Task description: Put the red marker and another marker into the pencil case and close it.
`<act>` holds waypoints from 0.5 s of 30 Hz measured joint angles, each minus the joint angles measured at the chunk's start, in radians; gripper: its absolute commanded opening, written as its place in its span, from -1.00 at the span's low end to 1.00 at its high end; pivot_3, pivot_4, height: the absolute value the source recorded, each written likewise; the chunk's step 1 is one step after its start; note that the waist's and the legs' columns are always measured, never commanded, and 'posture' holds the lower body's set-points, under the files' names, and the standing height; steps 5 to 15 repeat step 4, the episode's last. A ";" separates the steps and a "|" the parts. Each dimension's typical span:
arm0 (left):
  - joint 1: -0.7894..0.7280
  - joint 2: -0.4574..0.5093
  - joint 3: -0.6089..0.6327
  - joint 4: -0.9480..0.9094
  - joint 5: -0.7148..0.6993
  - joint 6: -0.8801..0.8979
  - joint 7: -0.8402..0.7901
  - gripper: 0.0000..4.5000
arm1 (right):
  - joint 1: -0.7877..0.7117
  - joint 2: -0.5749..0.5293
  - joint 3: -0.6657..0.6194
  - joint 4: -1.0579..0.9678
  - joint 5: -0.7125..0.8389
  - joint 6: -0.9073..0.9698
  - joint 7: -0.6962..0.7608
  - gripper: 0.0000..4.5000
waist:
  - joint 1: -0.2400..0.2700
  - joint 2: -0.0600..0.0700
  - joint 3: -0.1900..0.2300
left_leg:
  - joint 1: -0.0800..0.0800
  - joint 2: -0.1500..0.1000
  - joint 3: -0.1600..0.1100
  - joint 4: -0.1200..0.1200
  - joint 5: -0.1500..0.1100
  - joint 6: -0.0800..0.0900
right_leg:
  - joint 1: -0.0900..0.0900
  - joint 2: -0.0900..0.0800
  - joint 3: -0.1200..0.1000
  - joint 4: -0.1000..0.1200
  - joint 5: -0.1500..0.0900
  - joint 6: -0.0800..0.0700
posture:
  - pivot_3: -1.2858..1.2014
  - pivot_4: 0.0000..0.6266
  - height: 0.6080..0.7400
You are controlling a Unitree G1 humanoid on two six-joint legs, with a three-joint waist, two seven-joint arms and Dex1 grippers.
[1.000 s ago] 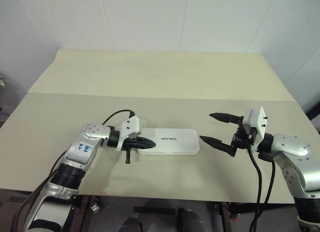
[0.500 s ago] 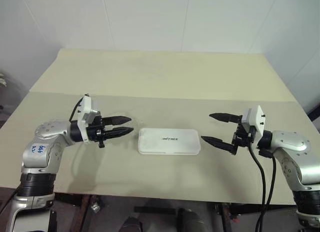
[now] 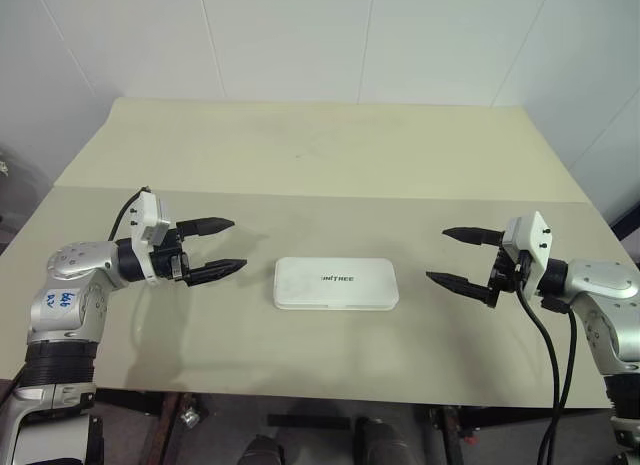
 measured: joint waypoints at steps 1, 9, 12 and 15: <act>0.002 0.000 0.000 0.000 0.000 0.000 -0.004 0.98 | 0.000 -0.001 0.000 0.003 -0.002 -0.002 0.001 1.00 | 0.000 0.000 0.000 | 0.000 0.000 0.000 0.000 0.000 0.000 | 0.000 0.000 0.000 0.000 0.000 0.000 | 0.03 -0.52 1.00; 0.018 0.004 0.000 -0.009 -0.001 0.000 -0.012 0.98 | -0.006 -0.001 0.001 0.014 -0.011 -0.003 0.001 1.00 | 0.000 0.000 0.000 | 0.000 0.000 0.000 0.000 0.000 0.000 | 0.000 0.000 0.000 0.000 0.000 0.000 | 0.03 -0.52 1.00; 0.018 0.004 0.000 -0.009 -0.001 0.000 -0.012 0.98 | -0.006 -0.001 0.001 0.014 -0.011 -0.003 0.001 1.00 | 0.000 0.000 0.000 | 0.000 0.000 0.000 0.000 0.000 0.000 | 0.000 0.000 0.000 0.000 0.000 0.000 | 0.03 -0.52 1.00; 0.018 0.004 0.000 -0.009 -0.001 0.000 -0.012 0.98 | -0.006 -0.001 0.001 0.014 -0.011 -0.003 0.001 1.00 | 0.000 0.000 0.000 | 0.000 0.000 0.000 0.000 0.000 0.000 | 0.000 0.000 0.000 0.000 0.000 0.000 | 0.03 -0.52 1.00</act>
